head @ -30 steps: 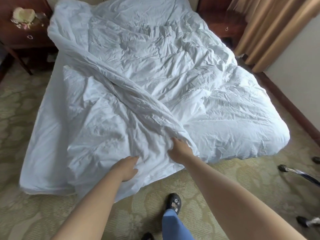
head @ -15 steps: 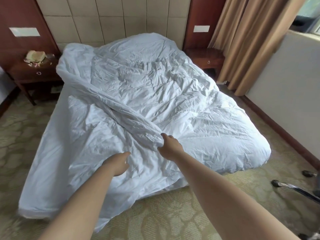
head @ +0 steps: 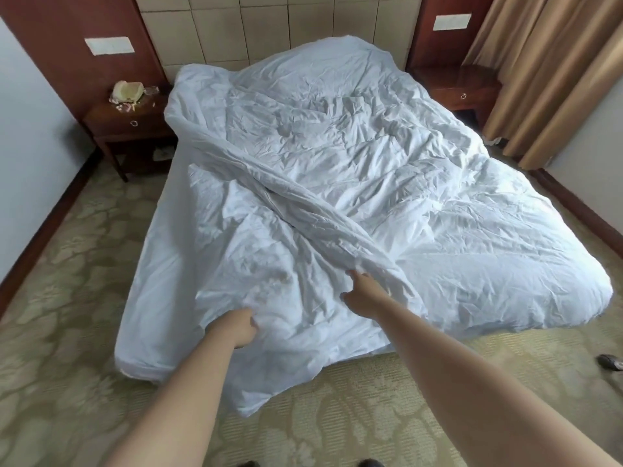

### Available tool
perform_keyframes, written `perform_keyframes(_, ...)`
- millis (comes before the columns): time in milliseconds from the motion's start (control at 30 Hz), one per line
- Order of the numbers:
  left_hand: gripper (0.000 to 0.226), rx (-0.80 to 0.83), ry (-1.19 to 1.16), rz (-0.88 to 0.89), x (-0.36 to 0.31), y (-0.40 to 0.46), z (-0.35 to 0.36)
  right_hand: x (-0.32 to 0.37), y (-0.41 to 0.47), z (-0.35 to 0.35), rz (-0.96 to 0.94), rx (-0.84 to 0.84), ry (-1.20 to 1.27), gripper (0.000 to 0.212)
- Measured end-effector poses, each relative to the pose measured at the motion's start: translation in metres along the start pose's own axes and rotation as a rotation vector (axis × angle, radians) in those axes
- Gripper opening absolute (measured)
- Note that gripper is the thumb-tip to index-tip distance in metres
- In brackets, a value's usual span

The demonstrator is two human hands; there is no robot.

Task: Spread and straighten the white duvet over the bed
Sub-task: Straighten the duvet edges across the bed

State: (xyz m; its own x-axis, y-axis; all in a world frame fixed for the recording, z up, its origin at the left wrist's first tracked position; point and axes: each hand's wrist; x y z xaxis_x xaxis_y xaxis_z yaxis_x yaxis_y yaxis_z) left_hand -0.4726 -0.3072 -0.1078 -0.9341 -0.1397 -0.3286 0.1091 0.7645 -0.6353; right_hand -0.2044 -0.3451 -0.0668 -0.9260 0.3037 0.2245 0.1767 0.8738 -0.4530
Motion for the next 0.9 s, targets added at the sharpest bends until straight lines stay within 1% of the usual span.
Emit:
perform_keyframes(100,0.046,0.012,-0.015,-0.06,0.056,0.035,0.002,0.032,0.004,0.033,0.014,0.031,0.014,0.061)
perform_keyframes(167,0.049,0.033,-0.042,-0.08,0.077,0.038,0.002,0.055,0.004,0.056,0.04,0.053,0.019,0.061)
perform_keyframes(300,0.061,0.062,-0.181,-0.103,0.109,0.045,0.004,0.094,-0.004,0.1,0.107,0.116,0.051,0.06)
perform_keyframes(400,0.068,0.081,-0.292,-0.153,0.127,0.059,0.005,0.116,-0.007,0.126,0.147,0.147,0.087,0.06)
perform_keyframes(533,0.068,0.198,-0.364,-0.208,0.14,0.069,0.02,0.133,-0.014,0.151,0.204,0.17,0.094,0.059)
perform_keyframes(600,0.068,0.246,-0.44,-0.218,0.145,0.073,0.034,0.139,-0.018,0.16,0.217,0.169,0.1,0.06)
perform_keyframes(633,0.073,0.264,-0.492,-0.223,0.148,0.075,0.042,0.141,-0.019,0.164,0.221,0.161,0.101,0.06)
perform_keyframes(700,0.094,0.281,-0.622,-0.266,0.155,0.083,0.059,0.143,-0.019,0.171,0.237,0.145,0.114,0.06)
perform_keyframes(733,0.105,0.255,-0.704,-0.292,0.16,0.085,0.067,0.143,-0.019,0.175,0.243,0.138,0.121,0.06)
perform_keyframes(767,0.114,0.187,-0.798,-0.315,0.163,0.087,0.076,0.143,-0.018,0.179,0.246,0.125,0.124,0.059)
perform_keyframes(833,0.121,0.015,-0.983,-0.371,0.17,0.092,0.09,0.142,-0.018,0.188,0.248,0.091,0.125,0.058)
perform_keyframes(867,0.123,-0.019,-1.059,-0.393,0.173,0.094,0.096,0.141,-0.019,0.193,0.25,0.08,0.123,0.058)
perform_keyframes(900,0.126,-0.009,-1.157,-0.421,0.174,0.098,0.103,0.14,-0.021,0.198,0.25,0.079,0.119,0.057)
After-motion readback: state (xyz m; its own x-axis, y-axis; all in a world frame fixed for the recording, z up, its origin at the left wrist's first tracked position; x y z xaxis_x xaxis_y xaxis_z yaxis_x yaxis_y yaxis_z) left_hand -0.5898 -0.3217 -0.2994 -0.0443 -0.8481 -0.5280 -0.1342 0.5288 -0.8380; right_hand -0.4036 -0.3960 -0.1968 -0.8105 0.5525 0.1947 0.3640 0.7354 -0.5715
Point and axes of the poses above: each hand's wrist, its own y-axis towards the middle knuckle, its own z-axis out of the palm, x = y × z, and after that the axes turned 15 degrees about -y, right-handed
